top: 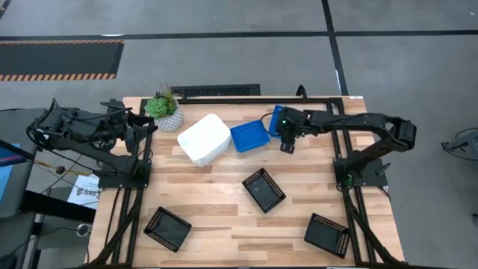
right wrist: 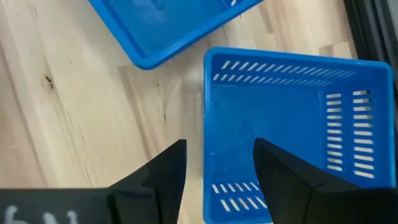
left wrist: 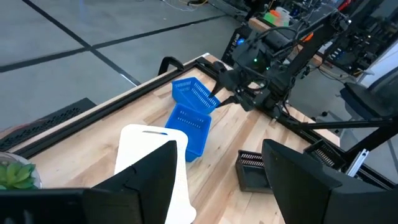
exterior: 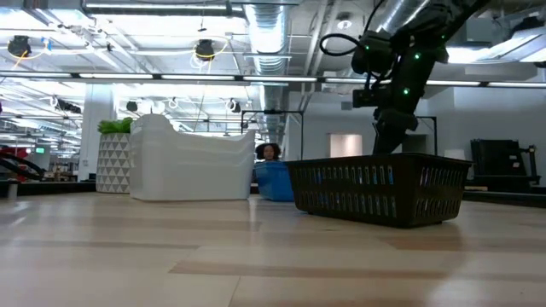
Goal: Stack baskets by color
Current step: Stack the right blue bin on the blue bins
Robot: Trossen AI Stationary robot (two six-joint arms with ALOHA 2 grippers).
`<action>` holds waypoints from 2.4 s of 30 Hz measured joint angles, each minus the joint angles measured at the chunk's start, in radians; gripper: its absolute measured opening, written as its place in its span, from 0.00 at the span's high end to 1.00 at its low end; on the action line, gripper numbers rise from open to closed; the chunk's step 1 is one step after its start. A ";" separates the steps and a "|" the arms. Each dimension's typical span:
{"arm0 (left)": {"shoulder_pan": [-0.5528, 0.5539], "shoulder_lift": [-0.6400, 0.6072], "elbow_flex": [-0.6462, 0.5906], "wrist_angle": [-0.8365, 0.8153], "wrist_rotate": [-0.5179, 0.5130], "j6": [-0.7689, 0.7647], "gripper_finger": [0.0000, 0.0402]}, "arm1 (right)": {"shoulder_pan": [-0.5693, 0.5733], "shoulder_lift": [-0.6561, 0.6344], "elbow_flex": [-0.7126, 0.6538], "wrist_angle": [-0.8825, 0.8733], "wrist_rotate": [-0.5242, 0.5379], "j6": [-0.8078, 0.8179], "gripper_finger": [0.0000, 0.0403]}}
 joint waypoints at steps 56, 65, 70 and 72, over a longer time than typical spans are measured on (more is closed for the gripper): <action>0.000 0.000 0.000 0.000 -0.004 0.000 0.44 | 0.219 -0.010 0.258 -0.063 0.286 0.481 1.00; 0.000 0.000 0.000 0.000 -0.002 0.000 0.44 | 0.328 0.002 0.315 -0.006 0.297 0.619 1.00; 0.000 0.000 0.000 0.000 -0.002 0.000 0.44 | 0.358 0.022 0.316 0.009 0.328 0.679 1.00; 0.000 0.000 0.000 0.000 -0.002 0.000 0.44 | 0.363 0.041 0.314 -0.002 0.325 0.702 1.00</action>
